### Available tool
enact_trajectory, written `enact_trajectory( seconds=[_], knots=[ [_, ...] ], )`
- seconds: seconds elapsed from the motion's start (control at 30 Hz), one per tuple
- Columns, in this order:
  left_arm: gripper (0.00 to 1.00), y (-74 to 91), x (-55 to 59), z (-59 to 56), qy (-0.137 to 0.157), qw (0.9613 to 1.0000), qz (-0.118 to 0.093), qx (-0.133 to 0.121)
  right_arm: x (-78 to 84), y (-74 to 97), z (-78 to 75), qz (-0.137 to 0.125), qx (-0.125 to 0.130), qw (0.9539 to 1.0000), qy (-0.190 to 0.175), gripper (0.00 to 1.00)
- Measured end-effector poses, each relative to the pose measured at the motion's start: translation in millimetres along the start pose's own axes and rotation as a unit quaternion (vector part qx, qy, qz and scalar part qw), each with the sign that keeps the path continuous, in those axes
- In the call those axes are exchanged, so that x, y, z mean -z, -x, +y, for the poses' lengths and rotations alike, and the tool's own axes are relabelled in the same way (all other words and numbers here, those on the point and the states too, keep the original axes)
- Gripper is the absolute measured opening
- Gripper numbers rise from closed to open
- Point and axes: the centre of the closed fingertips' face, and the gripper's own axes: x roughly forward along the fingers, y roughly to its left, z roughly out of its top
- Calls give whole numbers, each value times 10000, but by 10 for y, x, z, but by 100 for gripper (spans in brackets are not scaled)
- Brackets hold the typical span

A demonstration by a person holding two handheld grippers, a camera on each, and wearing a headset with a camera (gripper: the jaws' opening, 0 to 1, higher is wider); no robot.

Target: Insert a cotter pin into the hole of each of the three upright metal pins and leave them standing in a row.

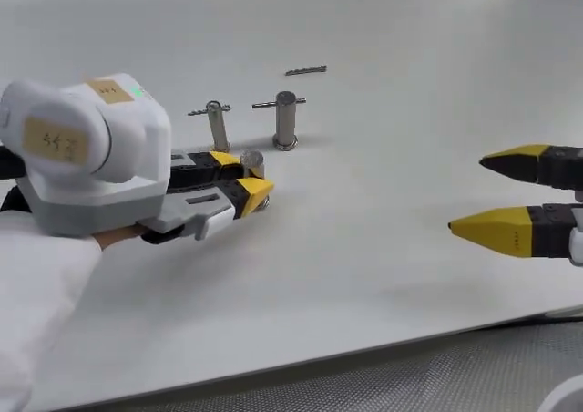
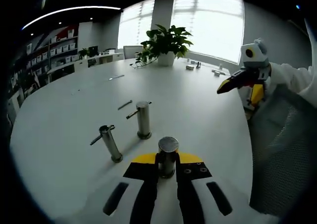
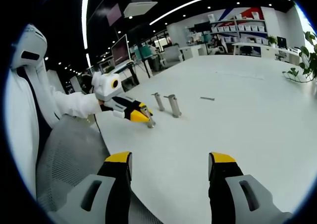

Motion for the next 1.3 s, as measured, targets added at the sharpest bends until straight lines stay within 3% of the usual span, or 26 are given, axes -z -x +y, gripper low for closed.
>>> enact_trajectory(
  seconds=[0.33, 0.63, 0.8, 0.87, 0.93, 1.1, 1.3],
  knots=[
    [14, 45, 33, 7, -272, 9996, 78, -59, -38, 21, -8, -109, -25, 9999, -43, 59],
    [49, 386, 39, 7, -90, 9997, -126, 178, -101, 9, -56, -38, -46, 9999, 107, 59],
    [66, 575, 57, -27, 207, 9992, -271, 225, -164, -20, -107, 33, -50, 9997, 225, 59],
    [70, 604, 107, 19, 216, 9995, -208, 49, -182, -34, -123, 79, -63, 9996, 278, 59],
    [75, 624, 153, -2, 219, 9996, -137, 110, -207, -59, -149, 140, -67, 9992, 358, 59],
    [92, 679, 67, -61, 572, 9973, -428, 188, -284, -142, -208, 268, -151, 9979, 568, 59],
    [99, 736, 54, -110, 609, 9967, -483, 234, -439, -299, -350, 487, -191, 9949, 863, 57]
  ],
)
